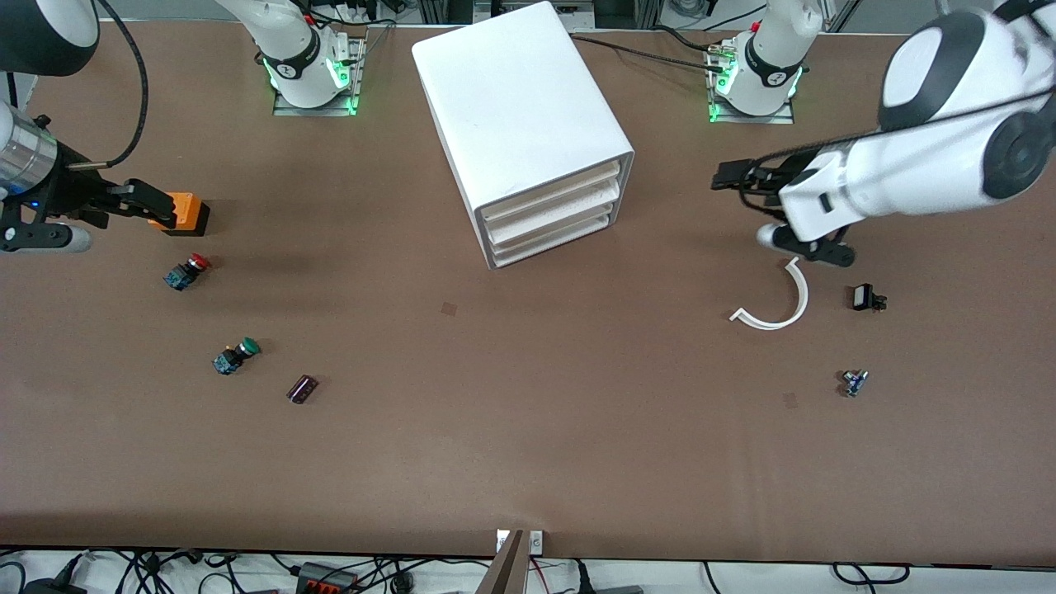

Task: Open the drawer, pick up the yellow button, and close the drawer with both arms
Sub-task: 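Reach the left gripper to the bottom drawer handle while the right gripper advances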

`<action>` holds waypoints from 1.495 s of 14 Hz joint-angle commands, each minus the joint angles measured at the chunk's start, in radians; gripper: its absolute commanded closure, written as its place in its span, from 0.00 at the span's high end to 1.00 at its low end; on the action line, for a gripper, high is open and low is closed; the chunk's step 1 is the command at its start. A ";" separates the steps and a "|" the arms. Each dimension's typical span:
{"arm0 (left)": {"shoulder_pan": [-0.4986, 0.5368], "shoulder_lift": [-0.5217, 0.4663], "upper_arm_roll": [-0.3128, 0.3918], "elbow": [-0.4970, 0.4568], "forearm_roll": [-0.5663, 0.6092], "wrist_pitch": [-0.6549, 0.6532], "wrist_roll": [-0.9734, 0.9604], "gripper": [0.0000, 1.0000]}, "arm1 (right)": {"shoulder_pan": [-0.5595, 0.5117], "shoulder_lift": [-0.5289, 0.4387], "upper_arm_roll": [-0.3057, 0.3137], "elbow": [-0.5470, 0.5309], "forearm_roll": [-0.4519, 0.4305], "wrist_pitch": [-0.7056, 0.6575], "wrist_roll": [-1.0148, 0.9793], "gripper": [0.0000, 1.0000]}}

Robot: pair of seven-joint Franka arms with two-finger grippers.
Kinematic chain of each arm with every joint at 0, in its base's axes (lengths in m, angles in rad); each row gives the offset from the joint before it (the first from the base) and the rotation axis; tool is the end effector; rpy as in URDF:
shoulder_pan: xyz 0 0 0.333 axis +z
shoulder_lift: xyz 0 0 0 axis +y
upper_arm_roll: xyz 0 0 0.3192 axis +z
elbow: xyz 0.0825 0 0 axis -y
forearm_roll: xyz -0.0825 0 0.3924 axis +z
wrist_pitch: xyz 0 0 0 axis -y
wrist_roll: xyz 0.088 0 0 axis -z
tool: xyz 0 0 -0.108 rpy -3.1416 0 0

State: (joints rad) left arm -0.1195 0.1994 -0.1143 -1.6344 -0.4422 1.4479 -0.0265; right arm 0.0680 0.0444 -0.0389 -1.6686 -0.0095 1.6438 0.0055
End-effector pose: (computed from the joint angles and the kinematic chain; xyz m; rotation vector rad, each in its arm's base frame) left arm 0.5616 -0.1807 0.4868 2.6545 -0.2364 -0.5988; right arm 0.5768 0.0162 0.5605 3.1271 0.0385 -0.1079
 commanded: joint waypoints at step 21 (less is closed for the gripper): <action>-0.039 0.160 -0.117 -0.458 -0.796 0.335 0.836 0.55 | 0.354 0.146 -0.001 0.135 0.111 0.022 0.678 1.00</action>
State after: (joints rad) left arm -0.1482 0.3770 -0.2232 -2.0576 -1.1972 1.7638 0.7818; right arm 0.3825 0.1686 -0.0332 -1.5698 0.0958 1.6651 0.5896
